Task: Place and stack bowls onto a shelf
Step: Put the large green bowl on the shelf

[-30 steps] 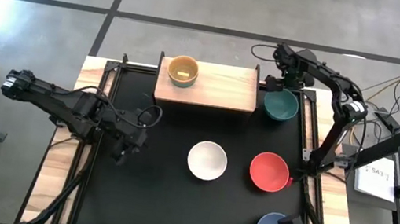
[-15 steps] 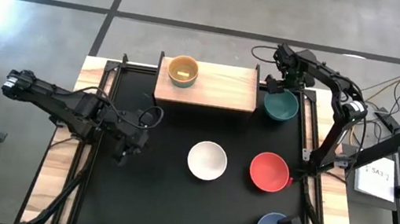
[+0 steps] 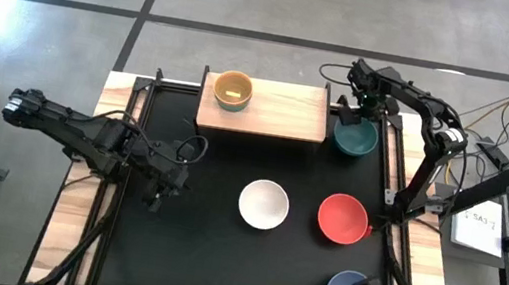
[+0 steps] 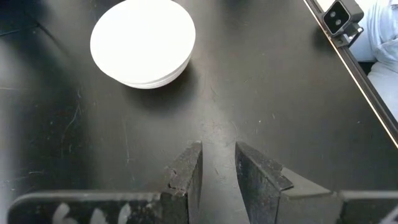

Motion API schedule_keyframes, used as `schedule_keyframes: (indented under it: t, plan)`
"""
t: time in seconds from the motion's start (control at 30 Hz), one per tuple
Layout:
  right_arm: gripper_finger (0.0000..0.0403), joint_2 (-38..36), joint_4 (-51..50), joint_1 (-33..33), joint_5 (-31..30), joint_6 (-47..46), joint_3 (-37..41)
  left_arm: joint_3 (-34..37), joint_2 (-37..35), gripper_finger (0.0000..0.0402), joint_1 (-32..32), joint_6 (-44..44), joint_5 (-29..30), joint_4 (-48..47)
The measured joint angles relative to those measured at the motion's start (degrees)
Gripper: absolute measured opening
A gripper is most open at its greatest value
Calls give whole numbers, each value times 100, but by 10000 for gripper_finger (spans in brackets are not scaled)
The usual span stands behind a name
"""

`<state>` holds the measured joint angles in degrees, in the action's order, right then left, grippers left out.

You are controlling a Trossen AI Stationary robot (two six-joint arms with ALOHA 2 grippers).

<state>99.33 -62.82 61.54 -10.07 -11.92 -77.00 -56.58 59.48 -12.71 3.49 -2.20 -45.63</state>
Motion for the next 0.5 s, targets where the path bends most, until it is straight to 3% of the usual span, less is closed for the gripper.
schedule_keyframes:
  t: [0.23, 0.5]
  plan:
    - [174, 0, -8, 0, 0, 0, 198, 0, 0, 78, 0, 0, 0, 0]
    - [100, 0, -28, 0, 4, -6, 224, 0, 0, 78, 0, -57, 0, 0]
